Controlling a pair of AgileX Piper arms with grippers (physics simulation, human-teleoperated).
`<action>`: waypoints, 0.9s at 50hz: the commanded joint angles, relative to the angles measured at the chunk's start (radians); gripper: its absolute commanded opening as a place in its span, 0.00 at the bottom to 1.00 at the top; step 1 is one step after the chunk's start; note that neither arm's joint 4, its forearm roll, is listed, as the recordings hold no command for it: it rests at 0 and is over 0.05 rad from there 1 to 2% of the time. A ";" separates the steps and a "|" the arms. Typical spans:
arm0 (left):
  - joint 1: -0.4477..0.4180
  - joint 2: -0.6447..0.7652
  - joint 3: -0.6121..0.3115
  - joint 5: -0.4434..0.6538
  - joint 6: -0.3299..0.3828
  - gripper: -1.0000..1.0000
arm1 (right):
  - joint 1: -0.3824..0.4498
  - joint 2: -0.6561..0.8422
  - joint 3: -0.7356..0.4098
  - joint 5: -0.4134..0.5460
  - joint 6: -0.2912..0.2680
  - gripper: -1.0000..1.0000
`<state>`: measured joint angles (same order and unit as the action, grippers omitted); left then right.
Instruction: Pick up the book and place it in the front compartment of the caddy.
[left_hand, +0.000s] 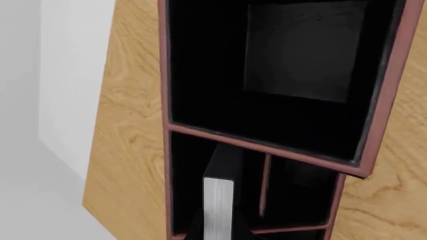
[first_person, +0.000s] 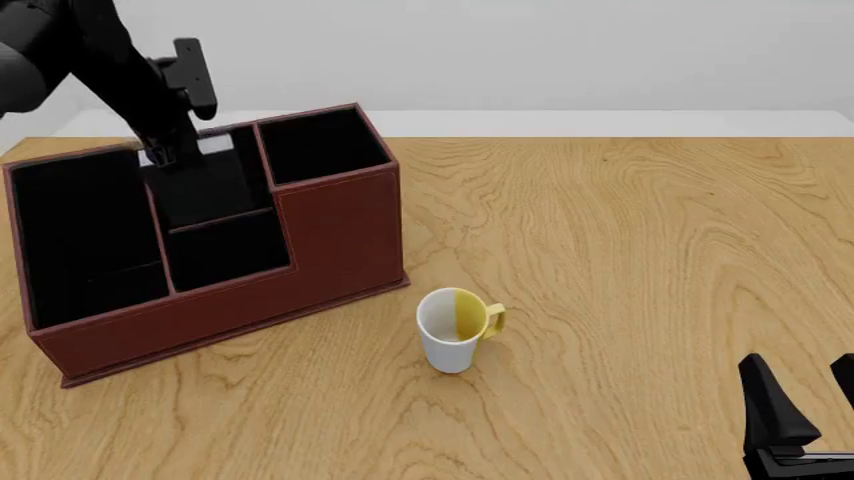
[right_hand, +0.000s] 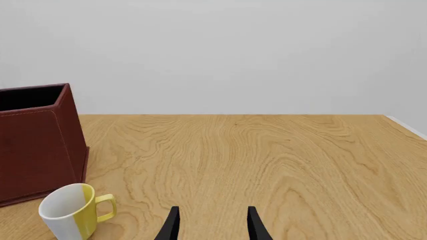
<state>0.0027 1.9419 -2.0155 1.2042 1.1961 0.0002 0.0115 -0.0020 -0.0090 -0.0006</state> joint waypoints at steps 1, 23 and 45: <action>0.020 0.067 -0.020 0.016 0.081 0.00 | 0.000 0.000 0.000 0.000 0.000 1.00; 0.029 0.140 -0.016 0.016 0.098 0.00 | 0.000 0.000 0.000 0.000 0.000 1.00; 0.027 0.192 -0.007 0.016 0.092 0.00 | 0.000 0.000 0.000 0.000 0.000 1.00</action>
<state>-0.0054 2.0293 -2.0398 1.2037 1.2130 0.0002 0.0114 -0.0020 -0.0090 -0.0006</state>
